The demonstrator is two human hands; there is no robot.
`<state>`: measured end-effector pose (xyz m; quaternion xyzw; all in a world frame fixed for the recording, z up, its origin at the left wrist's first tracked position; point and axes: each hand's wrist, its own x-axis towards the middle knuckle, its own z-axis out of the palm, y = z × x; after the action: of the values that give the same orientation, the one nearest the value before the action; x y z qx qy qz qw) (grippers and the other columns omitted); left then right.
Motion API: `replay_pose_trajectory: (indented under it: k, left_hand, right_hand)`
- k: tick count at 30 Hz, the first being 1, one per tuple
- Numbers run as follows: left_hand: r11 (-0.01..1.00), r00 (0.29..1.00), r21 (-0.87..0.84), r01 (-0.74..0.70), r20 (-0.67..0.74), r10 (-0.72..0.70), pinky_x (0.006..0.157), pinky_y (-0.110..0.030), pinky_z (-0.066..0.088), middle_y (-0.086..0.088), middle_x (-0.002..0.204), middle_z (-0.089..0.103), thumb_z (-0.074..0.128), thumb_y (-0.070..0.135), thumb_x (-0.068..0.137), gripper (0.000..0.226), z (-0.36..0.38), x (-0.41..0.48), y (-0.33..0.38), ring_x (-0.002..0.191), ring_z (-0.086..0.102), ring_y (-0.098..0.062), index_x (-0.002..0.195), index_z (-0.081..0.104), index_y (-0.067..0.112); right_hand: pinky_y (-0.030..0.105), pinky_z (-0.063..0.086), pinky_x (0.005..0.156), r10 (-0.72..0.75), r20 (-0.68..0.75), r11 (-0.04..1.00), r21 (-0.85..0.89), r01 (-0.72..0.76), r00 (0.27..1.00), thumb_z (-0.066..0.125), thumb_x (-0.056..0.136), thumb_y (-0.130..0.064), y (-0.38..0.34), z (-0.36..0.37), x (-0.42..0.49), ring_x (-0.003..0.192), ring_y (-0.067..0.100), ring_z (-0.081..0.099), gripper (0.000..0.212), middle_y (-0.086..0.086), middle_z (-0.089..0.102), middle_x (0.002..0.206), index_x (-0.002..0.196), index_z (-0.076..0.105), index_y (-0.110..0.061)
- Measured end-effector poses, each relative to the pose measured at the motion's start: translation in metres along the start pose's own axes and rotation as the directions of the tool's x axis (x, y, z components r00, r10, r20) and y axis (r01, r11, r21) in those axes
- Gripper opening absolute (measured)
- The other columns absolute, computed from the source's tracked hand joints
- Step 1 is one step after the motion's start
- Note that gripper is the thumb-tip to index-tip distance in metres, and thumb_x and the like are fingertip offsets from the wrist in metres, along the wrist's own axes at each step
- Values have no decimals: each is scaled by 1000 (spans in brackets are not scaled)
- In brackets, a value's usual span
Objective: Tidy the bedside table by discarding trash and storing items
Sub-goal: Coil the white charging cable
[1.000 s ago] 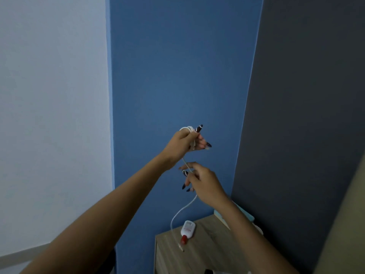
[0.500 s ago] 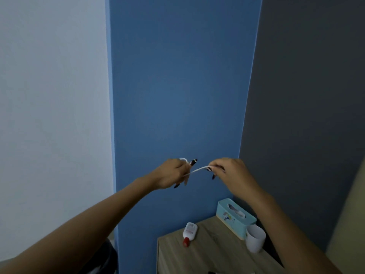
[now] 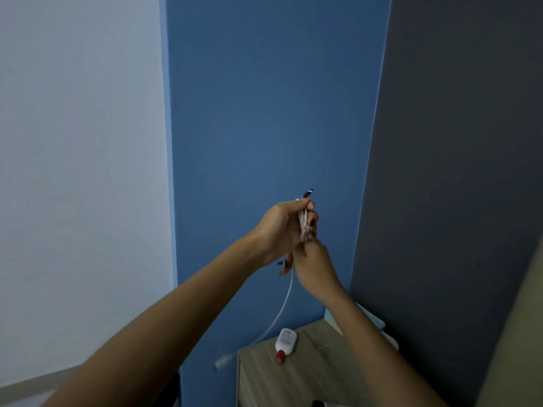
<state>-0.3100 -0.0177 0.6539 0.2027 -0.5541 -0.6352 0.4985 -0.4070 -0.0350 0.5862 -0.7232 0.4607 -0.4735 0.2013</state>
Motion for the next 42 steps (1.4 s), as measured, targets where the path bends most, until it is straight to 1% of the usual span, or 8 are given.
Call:
replay_pose_trajectory:
  k: [6, 10, 17, 21, 27, 31, 39, 42]
  left_hand:
    - [882, 958, 441, -163, -143, 248, 64, -22, 51, -5, 66, 59, 32, 11, 102, 31, -27, 13, 10, 57, 57, -12, 81, 54, 6]
    - [479, 932, 870, -122, -66, 356, 63, -10, 45, -3, 72, 65, 36, 14, 101, 34, -48, 3, 15, 61, 61, -4, 85, 59, -6]
    - [106, 989, 989, -102, 89, 114, 55, -17, 44, 1, 62, 57, 37, 19, 100, 40, -58, -26, 2, 49, 56, -6, 73, 61, 1]
    - [486, 998, 874, -9, 38, -48, 50, -24, 37, -5, 52, 46, 29, 48, 97, 57, -43, -38, -7, 45, 42, -17, 65, 55, 8]
    - [929, 953, 361, 83, 243, -179, 40, -22, 24, 1, 47, 30, 31, 25, 99, 39, -9, -32, -8, 39, 23, -14, 62, 36, 15]
    - [984, 943, -68, 162, 303, -134, 39, -22, 16, 8, 41, 34, 32, 31, 96, 40, -5, -16, -1, 34, 15, -8, 59, 40, 17]
    - [978, 999, -209, 25, 27, -20, 41, -24, 13, 7, 38, 27, 43, 34, 95, 47, -41, -8, 5, 40, 9, -12, 51, 33, 20]
    - [980, 1000, -196, 18, -9, -20, 39, -23, 17, 7, 36, 28, 41, 33, 97, 50, -45, -11, -3, 34, 12, -10, 49, 34, 19]
  right_hand:
    - [29, 54, 49, -48, 176, 997, 61, 38, 983, 36, 100, -15, -11, 17, -21, 45, 13, 51, 22, 16, 51, 64, 108, 56, -20]
    - [49, 54, 60, -97, 191, 986, -113, 120, 977, 38, 101, -23, -5, -3, -23, 52, 17, 43, 27, -1, 45, 56, 105, 65, -24]
    - [35, 44, 57, -213, 161, 883, -390, 260, 964, 44, 100, -28, -8, -68, -15, 57, 15, 52, 25, 0, 59, 65, 94, 68, -23]
    - [41, 50, 68, -338, 1, 845, -440, 304, 941, 47, 98, -25, -3, -84, 3, 75, 17, 60, 23, 0, 65, 85, 102, 69, -20]
    - [17, 47, 73, -250, -89, 960, -151, 235, 964, 47, 96, -14, 2, -49, 15, 81, 2, 62, 23, -8, 69, 92, 102, 70, -16]
    - [24, 34, 50, 32, -59, 984, 175, -21, 998, 43, 93, -8, 4, -1, 5, 51, 10, 39, 37, -4, 42, 53, 58, 41, -17]
    - [29, 25, 48, 113, 22, 675, 732, -93, 993, 45, 86, -31, -8, 15, -19, 48, 11, 30, 26, 4, 45, 62, 81, 60, -11]
    - [27, 29, 48, 151, 40, 748, 649, -140, 988, 45, 97, -43, -7, 15, -16, 48, 10, 35, 34, 2, 50, 64, 84, 54, -13]
